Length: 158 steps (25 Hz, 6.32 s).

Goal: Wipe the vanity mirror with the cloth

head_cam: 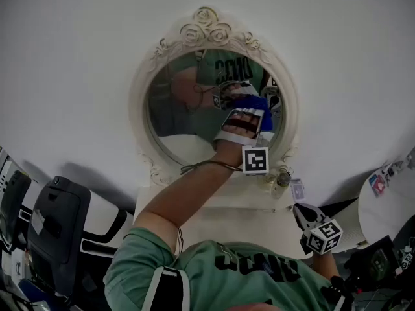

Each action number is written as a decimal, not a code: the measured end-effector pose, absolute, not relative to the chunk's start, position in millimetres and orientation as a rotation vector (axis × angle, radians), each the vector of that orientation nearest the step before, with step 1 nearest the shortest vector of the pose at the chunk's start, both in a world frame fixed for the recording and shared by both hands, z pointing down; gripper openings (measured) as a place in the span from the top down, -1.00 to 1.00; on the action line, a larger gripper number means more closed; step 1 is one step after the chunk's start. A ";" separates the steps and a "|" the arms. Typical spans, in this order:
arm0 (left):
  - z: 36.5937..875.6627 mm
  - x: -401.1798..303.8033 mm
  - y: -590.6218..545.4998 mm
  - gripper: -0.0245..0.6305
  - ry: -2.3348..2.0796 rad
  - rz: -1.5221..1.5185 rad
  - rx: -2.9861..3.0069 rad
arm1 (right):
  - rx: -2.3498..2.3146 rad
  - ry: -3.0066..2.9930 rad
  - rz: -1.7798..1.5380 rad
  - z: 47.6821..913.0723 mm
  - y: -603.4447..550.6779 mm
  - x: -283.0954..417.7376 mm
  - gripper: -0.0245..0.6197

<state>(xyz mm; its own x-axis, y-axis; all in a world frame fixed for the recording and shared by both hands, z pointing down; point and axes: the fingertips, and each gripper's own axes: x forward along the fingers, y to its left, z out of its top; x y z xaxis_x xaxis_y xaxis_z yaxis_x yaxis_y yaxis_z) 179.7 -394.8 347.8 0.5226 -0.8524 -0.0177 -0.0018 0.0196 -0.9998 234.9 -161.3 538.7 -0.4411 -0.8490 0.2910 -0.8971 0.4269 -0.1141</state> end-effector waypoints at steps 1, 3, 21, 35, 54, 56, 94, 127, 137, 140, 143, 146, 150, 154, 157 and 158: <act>351.9 195.9 -392.7 0.63 0.769 -0.792 -1.410 | 1.557 -2.484 0.381 539.8 -158.4 239.2 0.89; 360.2 222.1 -389.4 0.63 0.719 -0.823 -1.420 | 1.586 -2.474 0.391 542.1 -152.0 247.1 0.89; 373.2 42.1 -391.1 0.62 0.872 -0.876 -1.499 | 1.492 -2.530 0.344 528.9 -171.4 218.8 0.89; 412.1 -157.0 -435.0 0.63 1.100 -1.182 -1.374 | 1.336 -2.558 0.277 519.3 -193.0 167.8 0.89; 407.1 -63.4 -428.3 0.63 1.026 -1.059 -1.430 | 1.361 -2.536 0.294 524.4 -189.7 177.8 0.89; 406.4 -36.0 -424.6 0.63 0.990 -1.029 -1.445 | 1.374 -2.528 0.303 526.8 -187.5 182.9 0.89; 423.7 -92.2 -417.6 0.62 1.010 -1.123 -1.400 | 1.358 -2.575 0.297 524.9 -193.4 177.8 0.89; 458.6 11.2 -412.9 0.63 0.841 -1.065 -1.524 | 1.392 -2.527 0.315 530.9 -181.5 187.4 0.89; 452.4 189.1 -381.3 0.62 0.631 -0.868 -1.530 | 1.619 -2.415 0.373 537.8 -138.1 253.6 0.89; 462.3 226.6 -381.8 0.62 0.594 -0.897 -1.508 | 1.681 -2.383 0.388 540.1 -124.9 272.1 0.89; 463.7 240.0 -378.8 0.62 0.590 -0.869 -1.525 | 1.732 -2.359 0.413 543.7 -113.6 285.6 0.89; 464.9 244.0 -376.5 0.62 0.567 -0.843 -1.549 | 1.731 -2.353 0.424 544.9 -111.7 289.4 0.89; 455.0 229.3 -365.8 0.62 0.568 -0.824 -1.573 | 1.665 -2.406 0.375 535.4 -124.4 266.0 0.89; 431.6 159.0 -365.7 0.62 0.665 -0.803 -1.598 | 1.575 -2.456 0.340 529.2 -145.8 240.5 0.89; 434.7 76.3 -383.9 0.62 0.767 -0.900 -1.577 | 1.493 -2.499 0.329 527.7 -165.5 218.2 0.89; 437.8 48.3 -388.8 0.62 0.800 -0.937 -1.571 | 1.461 -2.514 0.327 527.7 -171.9 209.2 0.89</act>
